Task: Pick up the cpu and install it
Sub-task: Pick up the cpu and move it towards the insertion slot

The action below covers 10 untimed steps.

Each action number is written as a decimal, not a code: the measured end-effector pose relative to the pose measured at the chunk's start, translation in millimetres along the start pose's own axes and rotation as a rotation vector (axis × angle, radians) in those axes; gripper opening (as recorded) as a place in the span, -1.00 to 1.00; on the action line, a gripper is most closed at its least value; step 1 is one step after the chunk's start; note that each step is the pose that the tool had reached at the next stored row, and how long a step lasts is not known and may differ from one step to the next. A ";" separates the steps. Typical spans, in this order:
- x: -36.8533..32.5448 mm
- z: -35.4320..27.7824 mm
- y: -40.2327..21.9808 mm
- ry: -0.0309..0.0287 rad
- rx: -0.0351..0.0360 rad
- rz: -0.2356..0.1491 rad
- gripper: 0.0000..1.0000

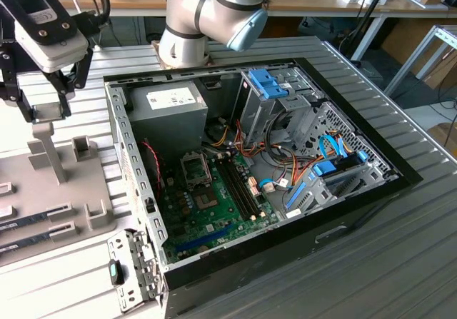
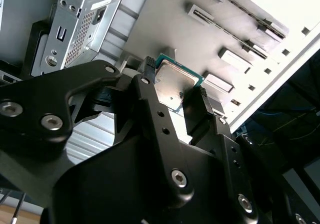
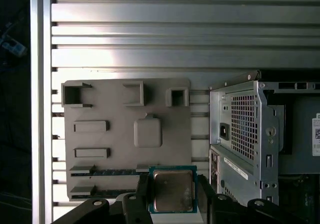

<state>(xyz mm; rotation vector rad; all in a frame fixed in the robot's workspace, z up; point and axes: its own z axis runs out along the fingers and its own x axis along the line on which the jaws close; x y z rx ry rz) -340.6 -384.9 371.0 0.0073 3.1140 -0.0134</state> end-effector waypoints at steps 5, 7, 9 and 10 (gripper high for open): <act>-3.3 0.4 0.0 0.0000 0.0000 0.000 -0.05; -4.5 0.5 0.0 0.0000 0.0000 0.000 -0.05; -5.9 0.7 0.0 0.0000 0.0000 0.000 -0.05; -6.6 0.7 0.0 0.0000 0.0001 0.000 -0.05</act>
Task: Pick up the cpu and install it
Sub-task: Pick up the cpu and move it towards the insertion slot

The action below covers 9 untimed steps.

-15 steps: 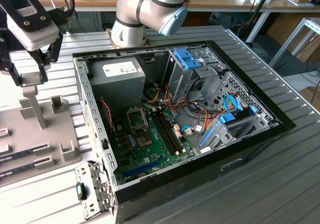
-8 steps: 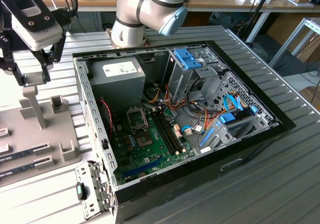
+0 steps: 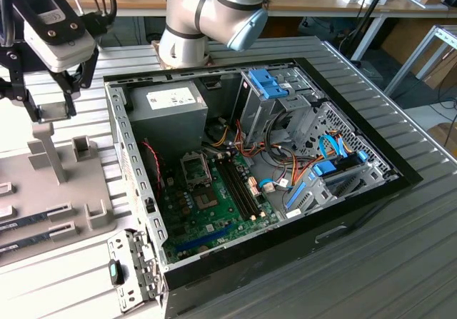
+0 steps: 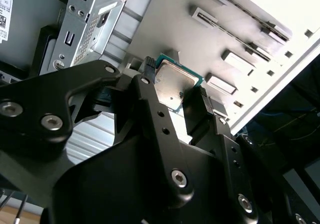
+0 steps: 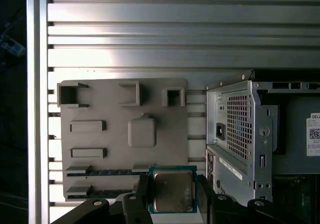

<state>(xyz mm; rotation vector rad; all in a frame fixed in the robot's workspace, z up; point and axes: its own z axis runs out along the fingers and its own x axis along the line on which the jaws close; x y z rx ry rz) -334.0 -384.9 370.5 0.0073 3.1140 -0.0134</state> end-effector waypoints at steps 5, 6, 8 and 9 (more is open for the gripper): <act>-4.0 0.4 0.0 0.0000 -0.0001 0.000 -0.05; -4.8 0.5 0.0 -0.0001 -0.0001 0.000 -0.05; -6.3 0.7 0.0 -0.0001 0.0000 0.000 -0.05; -7.1 0.8 0.0 0.0000 0.0000 0.000 -0.05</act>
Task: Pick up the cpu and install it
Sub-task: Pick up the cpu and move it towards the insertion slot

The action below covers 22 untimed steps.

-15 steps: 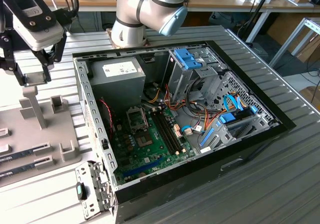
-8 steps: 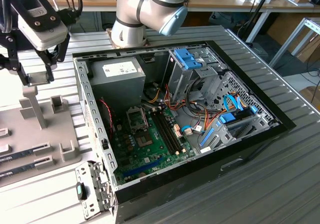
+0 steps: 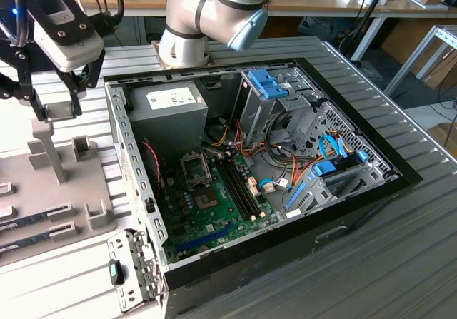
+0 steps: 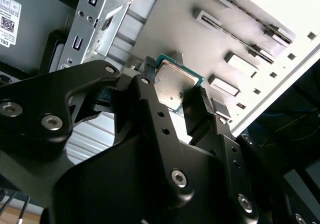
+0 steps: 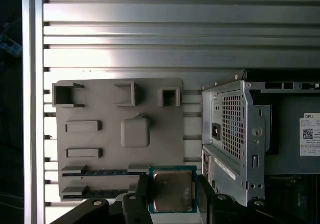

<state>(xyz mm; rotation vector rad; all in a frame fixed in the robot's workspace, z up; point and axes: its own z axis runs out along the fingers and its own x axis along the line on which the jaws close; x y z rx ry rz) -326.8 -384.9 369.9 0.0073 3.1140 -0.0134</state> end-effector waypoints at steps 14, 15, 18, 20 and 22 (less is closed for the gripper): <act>-10.7 1.2 0.1 0.0000 0.0000 0.000 -0.05; -12.3 1.3 0.1 0.0000 0.0000 0.000 -0.05; -23.3 2.8 0.1 -0.0001 0.0000 0.000 -0.05; -26.5 3.2 0.2 0.0000 0.0000 0.000 -0.05; -27.7 3.3 0.2 0.0000 0.0000 0.000 -0.05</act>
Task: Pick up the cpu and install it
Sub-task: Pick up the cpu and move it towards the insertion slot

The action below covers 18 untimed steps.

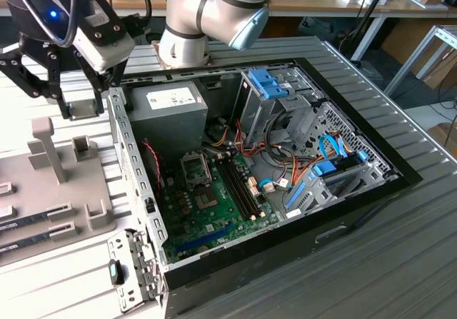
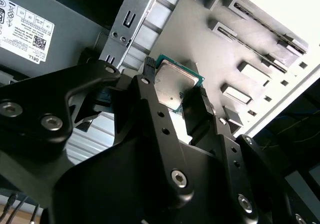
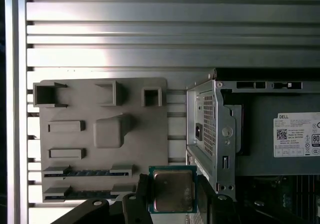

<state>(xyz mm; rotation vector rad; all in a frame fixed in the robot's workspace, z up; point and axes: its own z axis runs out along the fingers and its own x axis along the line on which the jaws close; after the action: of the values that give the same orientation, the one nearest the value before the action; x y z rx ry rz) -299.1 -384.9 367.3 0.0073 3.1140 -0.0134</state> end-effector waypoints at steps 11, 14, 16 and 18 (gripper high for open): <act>-6.8 0.9 0.0 0.0000 0.0000 0.000 -0.05; -8.7 1.1 0.1 -0.0001 -0.0001 0.000 -0.05; -10.2 1.3 0.0 -0.0001 -0.0001 0.000 -0.05; -11.2 1.4 0.1 0.0000 0.0000 0.000 -0.05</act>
<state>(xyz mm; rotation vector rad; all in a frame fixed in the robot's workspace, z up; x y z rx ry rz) -287.9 -384.9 366.2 0.0074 3.1140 -0.0134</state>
